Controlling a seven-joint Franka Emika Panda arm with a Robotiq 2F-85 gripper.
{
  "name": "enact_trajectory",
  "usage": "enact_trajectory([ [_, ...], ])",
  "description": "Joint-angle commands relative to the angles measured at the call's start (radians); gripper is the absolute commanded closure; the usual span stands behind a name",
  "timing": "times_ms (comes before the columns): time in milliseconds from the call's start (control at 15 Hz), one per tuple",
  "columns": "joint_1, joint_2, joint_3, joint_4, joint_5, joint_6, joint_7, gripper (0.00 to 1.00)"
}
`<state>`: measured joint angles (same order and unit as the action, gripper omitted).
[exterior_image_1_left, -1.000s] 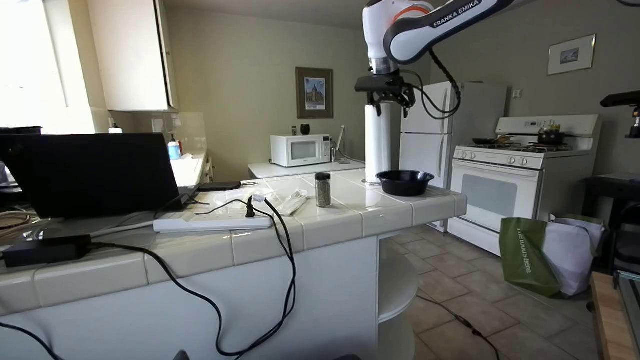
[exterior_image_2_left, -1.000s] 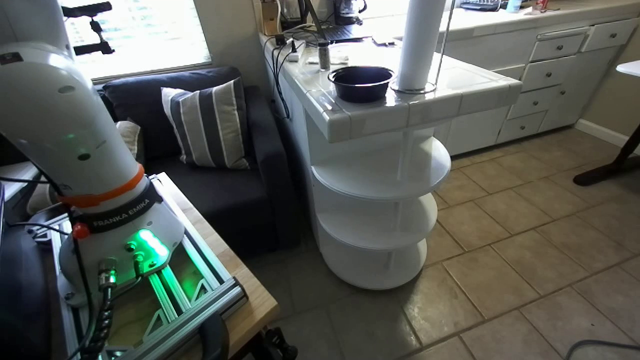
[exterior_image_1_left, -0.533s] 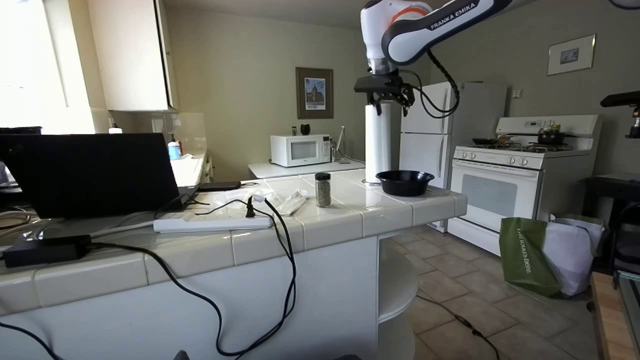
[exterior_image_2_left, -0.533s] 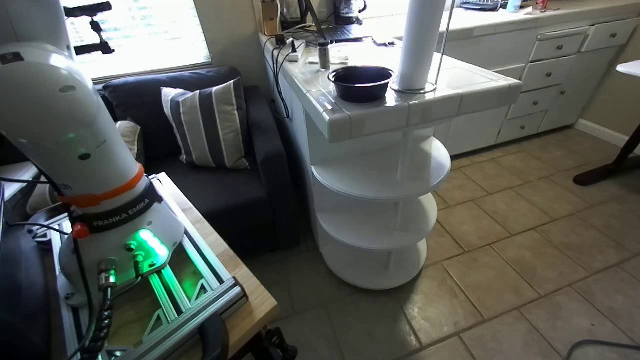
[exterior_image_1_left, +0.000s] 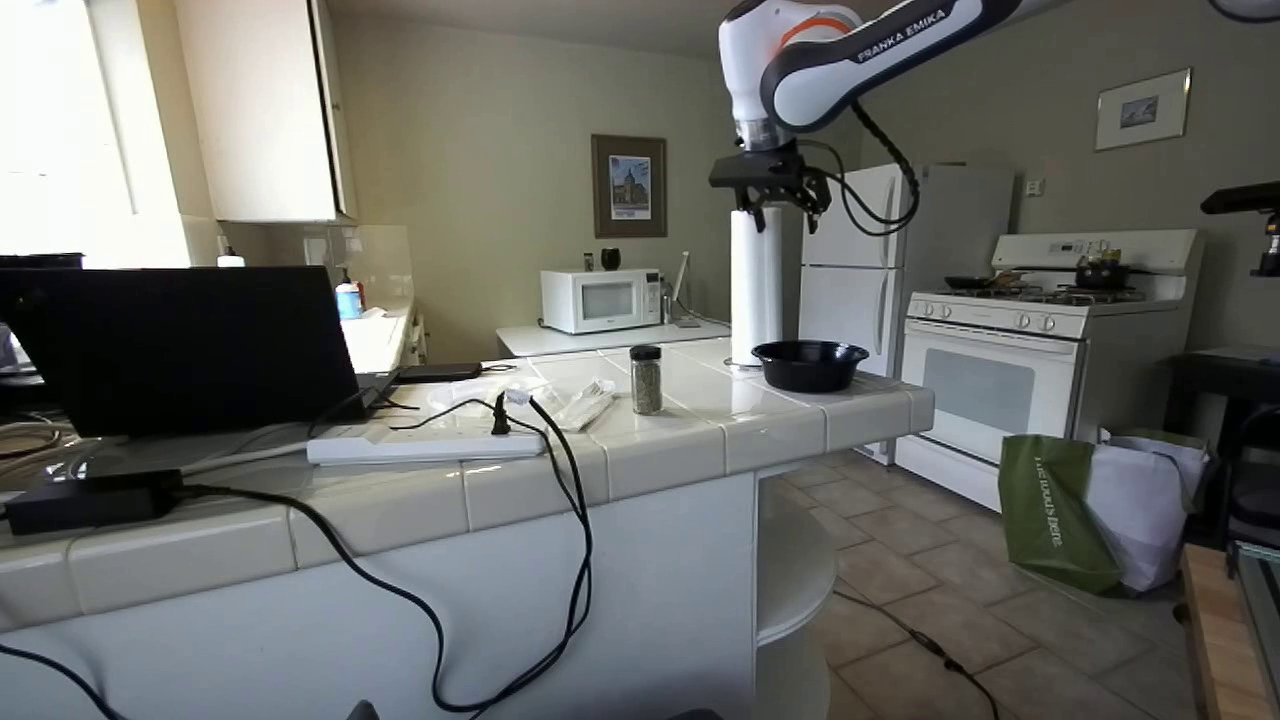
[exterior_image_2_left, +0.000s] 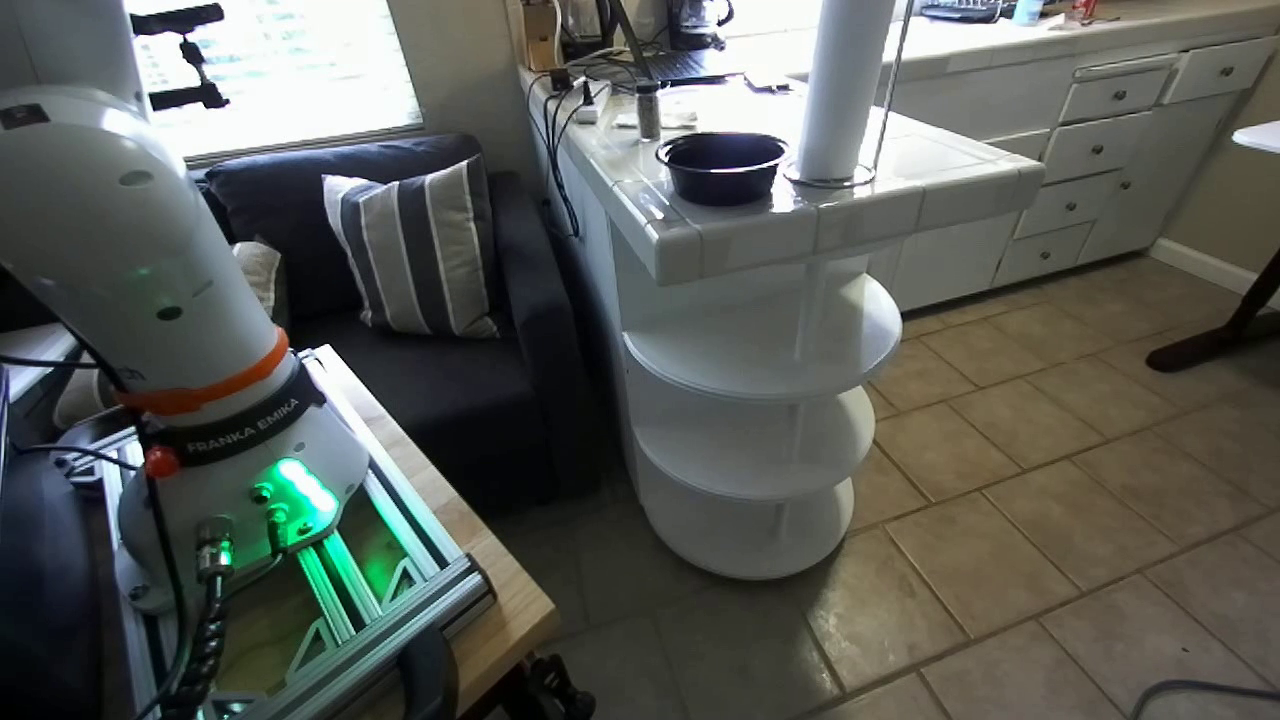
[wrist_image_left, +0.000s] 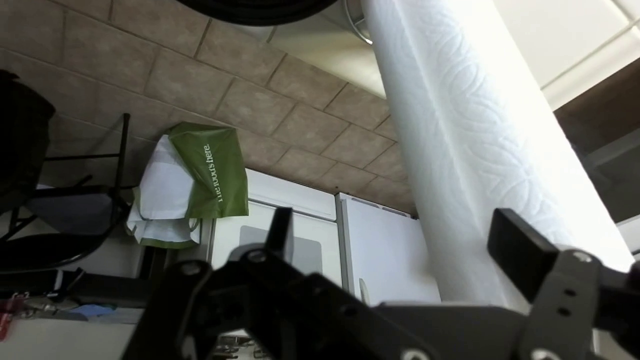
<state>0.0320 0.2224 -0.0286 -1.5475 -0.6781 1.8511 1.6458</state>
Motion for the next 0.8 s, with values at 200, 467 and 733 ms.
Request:
enact_trajectory([
  [200, 0.016, 0.018, -0.016, 0.026, -0.018, -0.061, -0.008, 0.00],
  [467, 0.010, 0.009, -0.021, 0.015, -0.037, -0.026, -0.019, 0.00],
  [733, 0.003, -0.004, -0.021, 0.004, -0.040, 0.020, -0.077, 0.00],
])
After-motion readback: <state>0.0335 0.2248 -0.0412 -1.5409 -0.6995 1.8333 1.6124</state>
